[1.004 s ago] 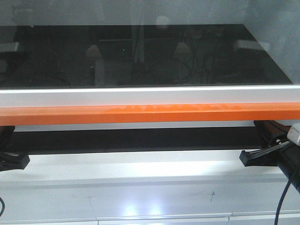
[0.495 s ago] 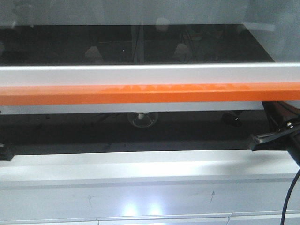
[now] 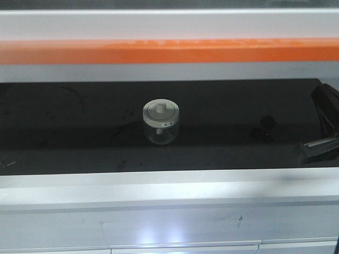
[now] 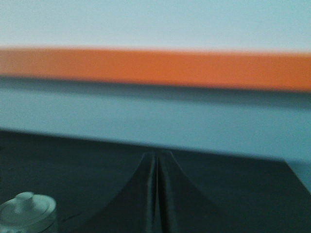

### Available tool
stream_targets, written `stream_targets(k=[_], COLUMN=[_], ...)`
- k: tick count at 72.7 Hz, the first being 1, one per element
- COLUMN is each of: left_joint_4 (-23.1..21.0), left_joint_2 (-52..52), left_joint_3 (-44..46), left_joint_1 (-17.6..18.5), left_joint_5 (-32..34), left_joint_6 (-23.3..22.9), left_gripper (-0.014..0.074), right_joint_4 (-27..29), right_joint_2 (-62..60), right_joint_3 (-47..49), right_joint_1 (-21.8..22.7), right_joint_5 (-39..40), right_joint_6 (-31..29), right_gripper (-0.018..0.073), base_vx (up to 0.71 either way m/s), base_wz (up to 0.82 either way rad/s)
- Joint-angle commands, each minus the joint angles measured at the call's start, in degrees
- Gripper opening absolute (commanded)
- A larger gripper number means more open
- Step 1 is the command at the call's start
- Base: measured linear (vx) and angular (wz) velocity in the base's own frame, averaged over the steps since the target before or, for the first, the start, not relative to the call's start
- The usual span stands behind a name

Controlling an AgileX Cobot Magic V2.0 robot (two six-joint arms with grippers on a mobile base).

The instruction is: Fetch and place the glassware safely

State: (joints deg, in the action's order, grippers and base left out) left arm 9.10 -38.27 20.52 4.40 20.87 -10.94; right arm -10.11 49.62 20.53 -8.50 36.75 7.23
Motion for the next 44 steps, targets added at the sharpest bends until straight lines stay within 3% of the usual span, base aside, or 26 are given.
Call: stream_targets(k=[1, 10, 29, 44], left_joint_4=[0.2, 0.2, 0.2, 0.1], left_joint_2=[3.4, 7.8, 17.1, 25.3], left_joint_3=[2.0, 2.0, 2.0, 1.7], left_joint_1=[0.5, 0.5, 0.5, 0.5], left_joint_5=[0.0, -6.4, -24.3, -34.9], left_joint_6=[-1.7, -3.8, -3.6, -2.1], left_gripper=[-0.0007, -0.0007, -0.0007, -0.0007], right_joint_4=[-2.7, -3.8, -4.3, -4.3], right_joint_2=[-4.0, -9.0, -20.2, -29.0], right_joint_3=[1.6, 1.6, 1.6, 1.4], right_joint_1=[0.2, 0.2, 0.2, 0.2], right_joint_5=[-1.1, -7.5, -27.5, -38.6], right_joint_6=[4.6, 6.4, 6.4, 6.4], right_gripper=[-0.0001, -0.0001, -0.0001, -0.0001], base_vx=[0.0, 0.0, 0.0, 0.0], base_wz=[0.0, 0.0, 0.0, 0.0])
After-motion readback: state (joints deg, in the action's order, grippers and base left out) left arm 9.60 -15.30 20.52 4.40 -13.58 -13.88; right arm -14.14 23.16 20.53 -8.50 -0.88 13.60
